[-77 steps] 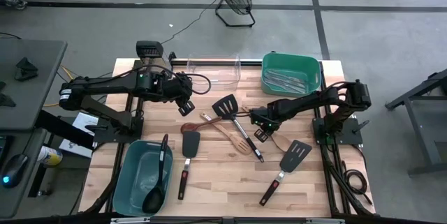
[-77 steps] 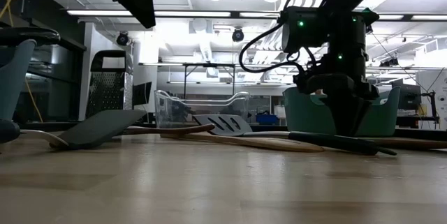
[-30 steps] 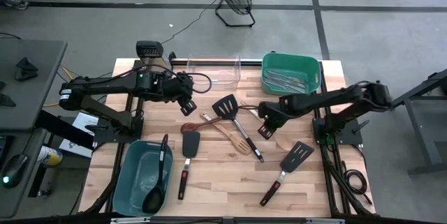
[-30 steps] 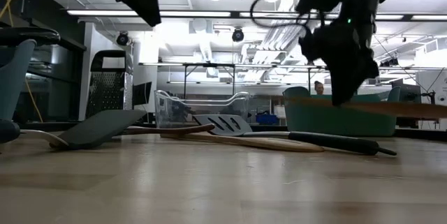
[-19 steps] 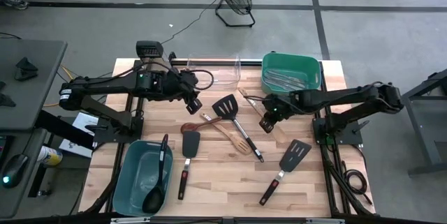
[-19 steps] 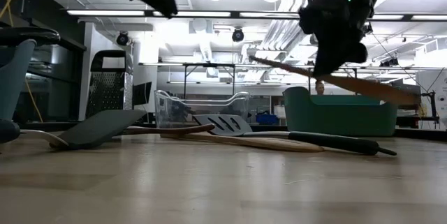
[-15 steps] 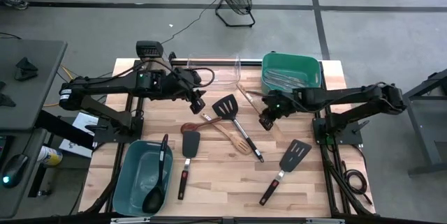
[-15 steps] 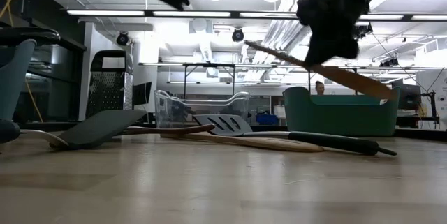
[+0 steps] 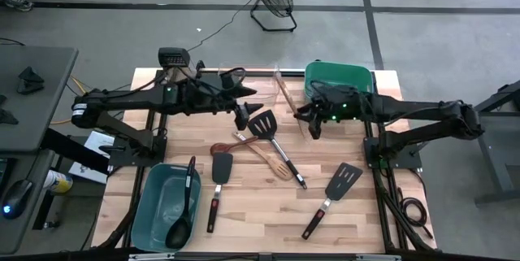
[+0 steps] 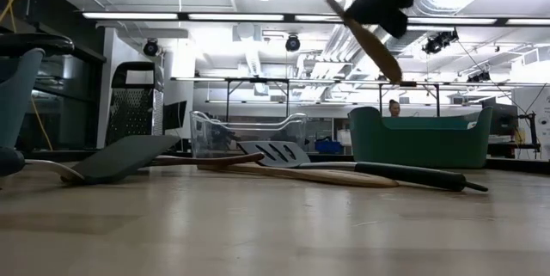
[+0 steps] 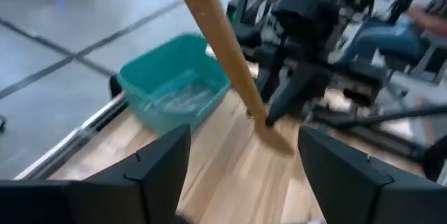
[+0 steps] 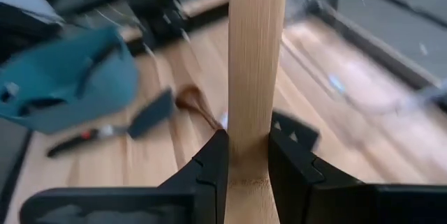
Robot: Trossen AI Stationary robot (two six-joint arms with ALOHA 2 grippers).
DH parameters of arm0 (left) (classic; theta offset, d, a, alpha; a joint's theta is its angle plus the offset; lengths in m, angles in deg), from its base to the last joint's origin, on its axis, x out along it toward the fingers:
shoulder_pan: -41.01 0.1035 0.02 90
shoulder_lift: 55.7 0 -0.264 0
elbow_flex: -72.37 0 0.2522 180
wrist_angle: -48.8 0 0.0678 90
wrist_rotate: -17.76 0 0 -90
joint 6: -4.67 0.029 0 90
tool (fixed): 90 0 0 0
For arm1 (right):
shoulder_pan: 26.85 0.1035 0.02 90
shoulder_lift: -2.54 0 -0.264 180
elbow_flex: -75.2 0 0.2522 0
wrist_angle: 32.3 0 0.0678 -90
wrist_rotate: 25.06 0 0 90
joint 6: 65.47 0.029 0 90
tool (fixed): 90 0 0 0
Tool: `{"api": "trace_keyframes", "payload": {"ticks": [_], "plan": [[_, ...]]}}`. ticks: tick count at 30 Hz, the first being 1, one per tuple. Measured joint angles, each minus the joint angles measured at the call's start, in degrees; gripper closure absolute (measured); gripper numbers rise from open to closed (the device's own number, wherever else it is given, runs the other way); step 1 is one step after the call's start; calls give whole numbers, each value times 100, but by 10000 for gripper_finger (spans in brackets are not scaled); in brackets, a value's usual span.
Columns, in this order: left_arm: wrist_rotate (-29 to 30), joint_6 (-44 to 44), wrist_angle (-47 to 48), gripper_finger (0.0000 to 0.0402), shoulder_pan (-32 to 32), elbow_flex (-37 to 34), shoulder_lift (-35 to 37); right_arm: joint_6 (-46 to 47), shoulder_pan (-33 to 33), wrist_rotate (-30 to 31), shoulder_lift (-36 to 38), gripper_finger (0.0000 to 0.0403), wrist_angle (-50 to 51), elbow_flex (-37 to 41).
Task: Pick & Place Kitchen Items
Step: Put the wooden spoon into the blue bin
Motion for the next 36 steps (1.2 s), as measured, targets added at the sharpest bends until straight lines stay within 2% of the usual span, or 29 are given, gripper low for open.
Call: {"api": "trace_keyframes", "payload": {"ticks": [9, 14, 24, 36], "plan": [[-36, 4, -1251, 135, 0, 0, -523, -623, -236, -905, 61, 334, -776, 0], [-282, -18, -1695, 135, 0, 0, -708, -785, -247, -1217, 61, 334, -979, 0], [-627, -38, -2619, 135, 0, 0, -1012, -828, -255, -1383, 21, 334, -1136, 0], [-654, -87, -2986, 135, 0, 5, -1181, -829, -258, -1639, -143, 334, -1322, 0]]}}
